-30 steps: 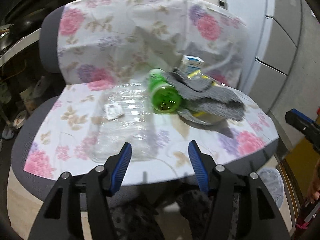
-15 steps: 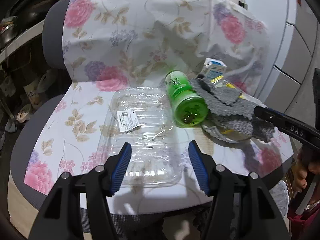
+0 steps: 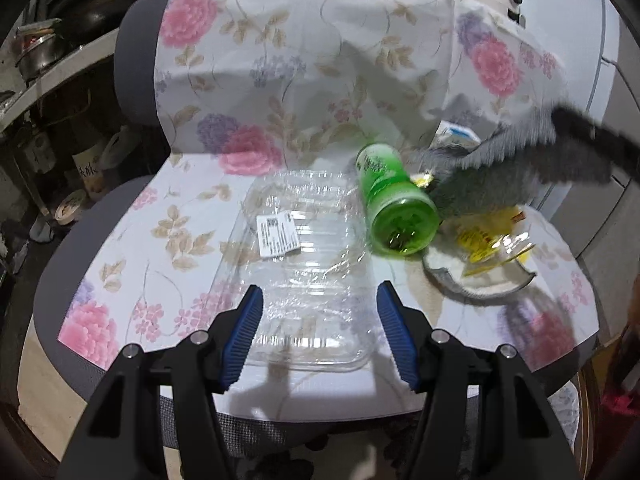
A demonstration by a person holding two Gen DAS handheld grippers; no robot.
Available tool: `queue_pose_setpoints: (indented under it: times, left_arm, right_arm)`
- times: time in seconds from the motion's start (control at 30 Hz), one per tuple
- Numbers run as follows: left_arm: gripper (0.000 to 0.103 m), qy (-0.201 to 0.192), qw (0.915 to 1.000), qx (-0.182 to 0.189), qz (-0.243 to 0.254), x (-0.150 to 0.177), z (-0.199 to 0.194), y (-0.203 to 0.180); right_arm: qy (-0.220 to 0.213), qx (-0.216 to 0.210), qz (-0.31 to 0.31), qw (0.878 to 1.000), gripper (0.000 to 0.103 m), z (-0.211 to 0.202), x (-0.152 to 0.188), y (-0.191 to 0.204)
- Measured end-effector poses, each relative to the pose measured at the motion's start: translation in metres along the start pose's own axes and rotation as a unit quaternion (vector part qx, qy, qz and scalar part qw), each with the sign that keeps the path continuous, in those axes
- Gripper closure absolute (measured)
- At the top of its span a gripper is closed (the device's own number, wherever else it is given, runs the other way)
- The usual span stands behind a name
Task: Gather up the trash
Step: 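Grasp the gray cloth with the right gripper and lift it, then grasp the yellow snack wrapper with the left gripper while the right gripper holds the gray cloth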
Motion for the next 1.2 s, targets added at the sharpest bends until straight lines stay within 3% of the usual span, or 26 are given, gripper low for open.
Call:
queue_pose_setpoints:
  times: [0.17, 0.27, 0.43, 0.63, 0.7, 0.8, 0.93, 1.2]
  left_arm:
    - [0.045, -0.020, 0.9997, 0.001, 0.010, -0.003, -0.026, 0.010]
    - [0.045, -0.029, 0.9992, 0.017, 0.021, -0.011, -0.033, 0.019]
    - [0.045, -0.035, 0.9967, 0.059, 0.043, -0.023, -0.028, 0.024]
    - [0.045, -0.011, 0.9928, 0.103, 0.061, -0.017, -0.011, 0.020]
    - [0.045, -0.004, 0.9917, 0.111, 0.066, -0.015, -0.006, 0.016]
    - [0.035, 0.006, 0.9902, 0.121, 0.071, -0.016, 0.003, 0.006]
    - [0.030, 0.011, 0.9900, 0.117, 0.079, -0.018, 0.014, -0.011]
    - [0.029, 0.008, 0.9890, 0.123, 0.082, -0.014, 0.032, -0.057]
  right_arm:
    - [-0.080, 0.044, 0.002, 0.996, 0.098, -0.047, -0.060, -0.014]
    - [-0.098, 0.091, 0.010, 0.991, 0.098, -0.077, -0.076, -0.024]
    - [-0.062, 0.165, 0.036, 0.984, 0.098, -0.103, -0.051, -0.044]
    - [0.008, 0.224, 0.082, 0.971, 0.098, -0.114, 0.013, -0.070]
    - [0.024, 0.226, 0.094, 0.969, 0.098, -0.114, 0.027, -0.072]
    - [0.035, 0.227, 0.103, 0.968, 0.098, -0.113, 0.042, -0.074]
    - [0.041, 0.217, 0.107, 0.969, 0.098, -0.103, 0.052, -0.081]
    - [0.039, 0.185, 0.111, 0.976, 0.098, -0.080, 0.063, -0.111]
Point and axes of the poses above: each gripper's, at about its wrist camera, not at the fingertips, and z roughly the way its jaws point, y to its left, x to its underside, the point moved 9 cm from there along z, roughly the way its jaws point, and after that the axes turned 15 degrees about x, right-handed, at the moved point
